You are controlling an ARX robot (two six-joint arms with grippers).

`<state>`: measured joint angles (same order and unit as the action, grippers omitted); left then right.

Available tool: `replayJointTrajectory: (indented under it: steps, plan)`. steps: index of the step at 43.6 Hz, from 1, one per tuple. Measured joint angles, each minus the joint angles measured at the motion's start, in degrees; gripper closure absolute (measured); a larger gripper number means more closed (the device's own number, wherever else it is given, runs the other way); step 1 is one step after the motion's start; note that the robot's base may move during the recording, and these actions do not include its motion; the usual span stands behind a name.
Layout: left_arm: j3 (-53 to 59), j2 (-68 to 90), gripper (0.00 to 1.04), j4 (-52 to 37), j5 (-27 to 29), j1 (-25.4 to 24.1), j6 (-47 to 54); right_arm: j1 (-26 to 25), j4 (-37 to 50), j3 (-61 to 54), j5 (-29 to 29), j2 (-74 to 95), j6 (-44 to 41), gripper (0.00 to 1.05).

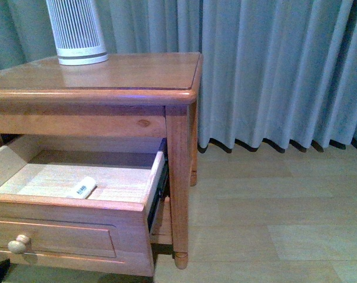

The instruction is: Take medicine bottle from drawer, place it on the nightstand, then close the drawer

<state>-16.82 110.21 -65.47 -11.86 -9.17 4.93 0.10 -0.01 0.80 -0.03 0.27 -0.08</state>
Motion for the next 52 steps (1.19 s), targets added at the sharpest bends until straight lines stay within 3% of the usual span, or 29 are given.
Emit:
replayJointTrajectory:
  steps: [12, 21, 30, 36, 50, 52]
  plan:
    - [1.07, -14.69, 0.07, 10.05, -1.90, -4.09, 1.11, 0.00, 0.00, 0.00, 0.02, 0.00, -0.02, 0.07]
    - [-1.01, -44.04, 0.07, 33.92, -7.32, -4.90, 0.37, 0.00, 0.00, 0.00, 0.00, 0.00, -0.02, 0.07]
    - [-5.42, -69.83, 0.07, 56.54, -6.51, -1.86, -4.24, 0.00, 0.00, 0.00, 0.02, 0.00, -0.02, 0.07]
    - [-6.75, -79.10, 0.07, 66.58, -5.29, -0.55, -6.60, 0.00, 0.00, 0.00, 0.00, 0.00, -0.02, 0.07]
    - [-7.02, -80.98, 0.07, 68.17, -5.25, -0.44, -8.66, 0.00, 0.00, 0.00, 0.02, 0.00, -0.02, 0.07]
    - [-5.66, -81.81, 0.15, 63.49, 0.68, 1.11, -7.48, 0.00, 0.00, 0.00, 0.00, 0.00, -0.02, 0.07]
